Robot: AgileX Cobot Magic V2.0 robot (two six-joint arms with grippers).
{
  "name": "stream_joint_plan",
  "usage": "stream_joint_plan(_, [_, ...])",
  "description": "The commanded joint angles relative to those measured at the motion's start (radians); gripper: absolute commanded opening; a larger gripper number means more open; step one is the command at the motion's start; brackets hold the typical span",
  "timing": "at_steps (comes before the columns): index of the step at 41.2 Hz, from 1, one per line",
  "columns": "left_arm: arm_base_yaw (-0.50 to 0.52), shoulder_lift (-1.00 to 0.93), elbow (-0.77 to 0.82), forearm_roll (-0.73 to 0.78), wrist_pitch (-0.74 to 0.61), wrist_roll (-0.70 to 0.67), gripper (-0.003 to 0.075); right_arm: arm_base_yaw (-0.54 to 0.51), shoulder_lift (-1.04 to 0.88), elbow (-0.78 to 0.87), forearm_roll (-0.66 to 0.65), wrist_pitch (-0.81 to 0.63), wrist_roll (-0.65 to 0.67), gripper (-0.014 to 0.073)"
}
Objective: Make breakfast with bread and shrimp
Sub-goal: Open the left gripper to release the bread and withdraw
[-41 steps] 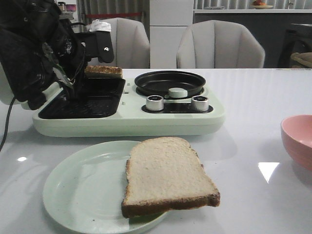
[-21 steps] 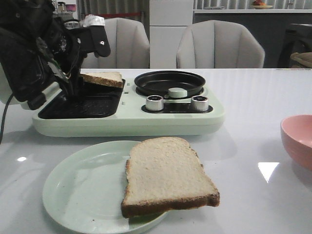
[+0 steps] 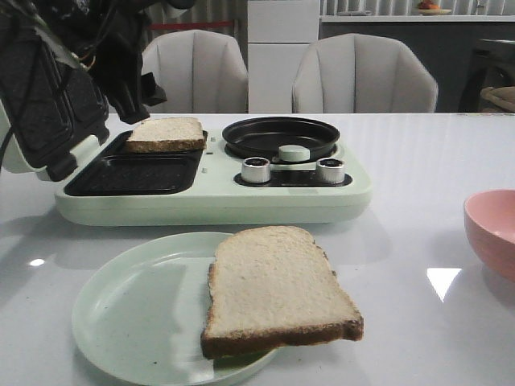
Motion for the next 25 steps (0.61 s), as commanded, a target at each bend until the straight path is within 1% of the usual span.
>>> stream_joint_plan(1, [-0.087, -0.124, 0.016, -0.109, 0.196, -0.019, 0.0519, -0.006, 0.003, -0.037, 0.002, -0.072, -0.001, 0.0571])
stream_joint_plan(3, [-0.142, -0.158, 0.020, -0.244, 0.250, 0.001, 0.0519, -0.006, 0.003, -0.037, 0.002, -0.072, -0.001, 0.0571])
stream_joint_plan(4, [-0.160, -0.172, 0.020, -0.341, 0.266, 0.035, 0.0519, -0.006, 0.003, -0.037, 0.002, -0.072, -0.001, 0.0571])
stream_joint_plan(6, [-0.196, -0.206, 0.020, -0.515, 0.299, 0.141, 0.0518, -0.006, 0.003, -0.037, 0.002, -0.072, -0.001, 0.0571])
stream_joint_plan(8, [-0.225, -0.233, 0.020, -0.693, 0.342, 0.284, 0.0518, -0.006, 0.003, -0.037, 0.002, -0.072, -0.001, 0.0571])
stream_joint_plan(11, [-0.262, -0.270, 0.020, -0.911, 0.427, 0.410, 0.0519, -0.006, 0.003, -0.037, 0.002, -0.072, -0.001, 0.0571])
stream_joint_plan(14, [-0.283, -0.312, 0.023, -1.106, 0.501, 0.491, 0.0519, -0.006, 0.003, -0.037, 0.002, -0.072, -0.001, 0.0571])
stream_joint_plan(16, [-0.289, -0.357, 0.032, -1.203, 0.507, 0.528, 0.0519, -0.006, 0.003, -0.037, 0.002, -0.072, -0.001, 0.0571])
stream_joint_plan(18, [-0.289, -0.408, 0.051, -1.301, 0.481, 0.568, 0.0519, -0.006, 0.003, -0.037, 0.002, -0.072, -0.001, 0.0571])
stream_joint_plan(22, [-0.289, -0.536, 0.095, -1.412, 0.424, 0.600, 0.0519, -0.006, 0.003, -0.037, 0.002, -0.072, -0.001, 0.0571])
stream_joint_plan(25, [-0.289, -0.630, 0.130, -1.482, 0.411, 0.622, 0.0518, -0.006, 0.003, -0.037, 0.002, -0.075, -0.001, 0.0571])
